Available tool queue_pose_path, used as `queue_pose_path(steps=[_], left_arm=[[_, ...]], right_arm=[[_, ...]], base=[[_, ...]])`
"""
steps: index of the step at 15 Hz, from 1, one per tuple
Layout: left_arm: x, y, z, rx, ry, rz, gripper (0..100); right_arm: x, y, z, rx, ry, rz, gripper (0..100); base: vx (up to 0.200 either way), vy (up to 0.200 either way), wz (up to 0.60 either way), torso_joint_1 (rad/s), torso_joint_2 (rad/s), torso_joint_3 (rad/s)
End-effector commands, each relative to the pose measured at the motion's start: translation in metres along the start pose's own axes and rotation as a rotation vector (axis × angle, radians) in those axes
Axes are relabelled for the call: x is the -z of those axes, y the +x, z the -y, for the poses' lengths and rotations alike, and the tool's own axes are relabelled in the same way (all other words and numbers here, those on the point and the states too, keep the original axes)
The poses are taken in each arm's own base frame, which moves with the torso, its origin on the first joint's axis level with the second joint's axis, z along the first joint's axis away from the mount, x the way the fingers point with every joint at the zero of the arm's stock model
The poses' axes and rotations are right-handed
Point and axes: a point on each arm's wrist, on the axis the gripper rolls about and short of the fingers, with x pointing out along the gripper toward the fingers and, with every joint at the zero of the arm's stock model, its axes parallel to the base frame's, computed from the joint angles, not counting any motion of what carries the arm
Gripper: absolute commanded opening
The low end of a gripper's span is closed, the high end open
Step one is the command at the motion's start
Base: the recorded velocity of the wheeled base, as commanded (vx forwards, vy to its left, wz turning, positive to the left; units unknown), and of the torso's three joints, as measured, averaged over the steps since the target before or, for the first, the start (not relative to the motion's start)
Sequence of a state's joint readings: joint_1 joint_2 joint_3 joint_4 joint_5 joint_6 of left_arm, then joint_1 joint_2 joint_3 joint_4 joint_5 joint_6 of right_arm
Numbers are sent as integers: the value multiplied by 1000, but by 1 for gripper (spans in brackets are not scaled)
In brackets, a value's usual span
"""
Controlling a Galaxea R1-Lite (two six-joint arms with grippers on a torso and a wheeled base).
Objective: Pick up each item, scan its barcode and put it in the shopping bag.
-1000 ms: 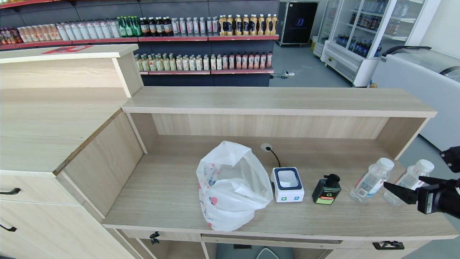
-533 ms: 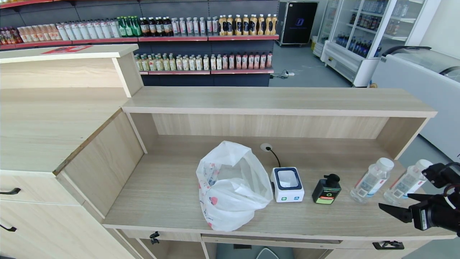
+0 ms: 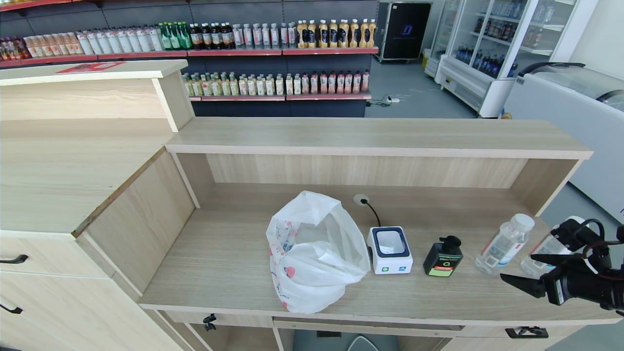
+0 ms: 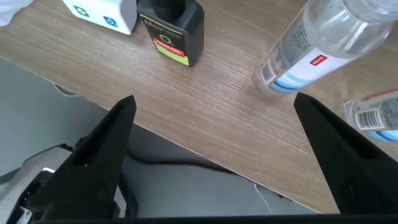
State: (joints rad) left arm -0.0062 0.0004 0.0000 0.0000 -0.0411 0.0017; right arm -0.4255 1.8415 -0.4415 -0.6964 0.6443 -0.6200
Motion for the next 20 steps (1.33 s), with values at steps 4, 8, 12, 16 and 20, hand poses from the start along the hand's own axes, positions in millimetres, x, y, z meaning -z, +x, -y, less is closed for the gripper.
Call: queue_pose_path(steps=[4, 8, 12, 16, 20], left_arm=[[0, 0, 0, 0, 0, -1, 100], [0, 0, 0, 0, 0, -1, 100], [0, 0, 0, 0, 0, -1, 100], [0, 0, 0, 0, 0, -1, 100], [0, 0, 0, 0, 0, -1, 100]], right_arm=[[8, 23, 15, -60, -49, 11, 100], [14, 41, 23, -116, -75, 33, 100], [11, 60, 23, -181, -97, 65, 100], [10, 75, 18, -235, -106, 74, 100], [11, 89, 14, -261, -119, 79, 100]], base=[[0, 0, 0, 0, 0, 0], [0, 0, 0, 0, 0, 0], [0, 0, 0, 0, 0, 0], [0, 0, 0, 0, 0, 0], [0, 0, 0, 0, 0, 0]])
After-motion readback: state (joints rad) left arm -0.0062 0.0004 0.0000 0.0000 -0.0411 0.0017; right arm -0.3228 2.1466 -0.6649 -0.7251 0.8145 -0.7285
